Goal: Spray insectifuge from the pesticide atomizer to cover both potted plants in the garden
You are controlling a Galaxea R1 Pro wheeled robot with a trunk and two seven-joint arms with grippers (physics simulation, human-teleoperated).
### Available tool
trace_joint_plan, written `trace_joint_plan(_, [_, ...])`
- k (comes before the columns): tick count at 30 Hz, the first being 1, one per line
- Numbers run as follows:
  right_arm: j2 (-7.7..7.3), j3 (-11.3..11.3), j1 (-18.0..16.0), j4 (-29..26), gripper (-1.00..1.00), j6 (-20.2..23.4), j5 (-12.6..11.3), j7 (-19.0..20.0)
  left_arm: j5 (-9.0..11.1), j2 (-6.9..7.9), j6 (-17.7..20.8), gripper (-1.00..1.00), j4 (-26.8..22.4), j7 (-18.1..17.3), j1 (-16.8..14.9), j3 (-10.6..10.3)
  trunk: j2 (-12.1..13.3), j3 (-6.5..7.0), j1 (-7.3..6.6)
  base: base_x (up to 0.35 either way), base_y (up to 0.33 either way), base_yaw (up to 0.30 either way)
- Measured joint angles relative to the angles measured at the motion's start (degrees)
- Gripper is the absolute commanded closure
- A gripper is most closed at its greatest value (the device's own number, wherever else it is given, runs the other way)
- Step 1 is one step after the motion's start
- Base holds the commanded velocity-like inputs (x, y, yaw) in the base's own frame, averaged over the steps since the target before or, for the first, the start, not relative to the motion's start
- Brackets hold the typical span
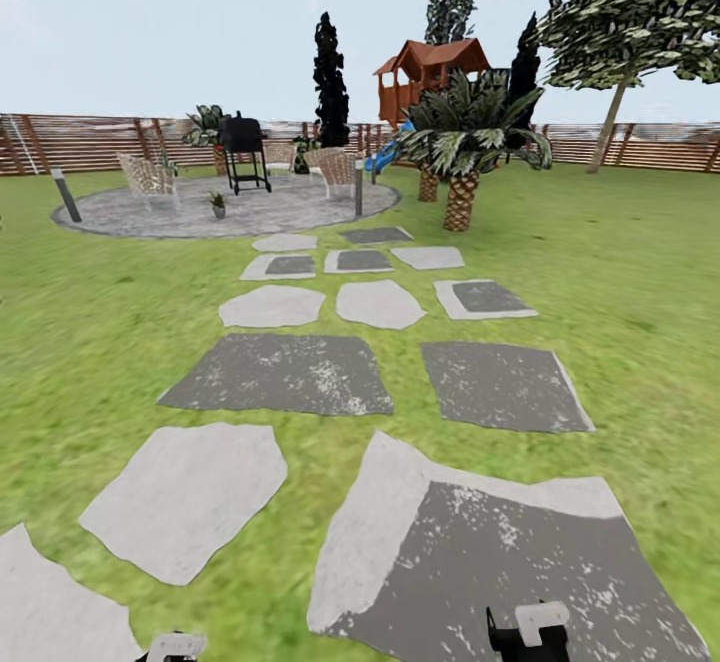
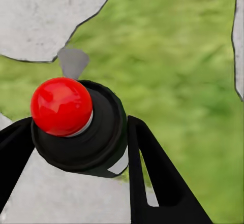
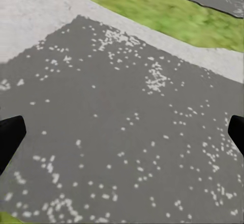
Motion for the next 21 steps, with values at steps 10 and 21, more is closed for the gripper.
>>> trace_joint_plan(10, [-0.09, 0.0, 0.0, 0.0, -1.00, 0.0, 0.1, 0.0, -0.2, -0.01, 0.0, 1.00, 0.0, 0.0, 0.0, 0.0, 0.0, 0.00, 0.00, 0.336, 0.029, 0.000])
trace_joint_plan(21, [-0.09, 0.0, 0.0, 0.0, -1.00, 0.0, 0.1, 0.0, 0.1, 0.00, 0.0, 1.00, 0.0, 0.0, 0.0, 0.0, 0.0, 0.00, 0.00, 0.337, 0.029, 0.000])
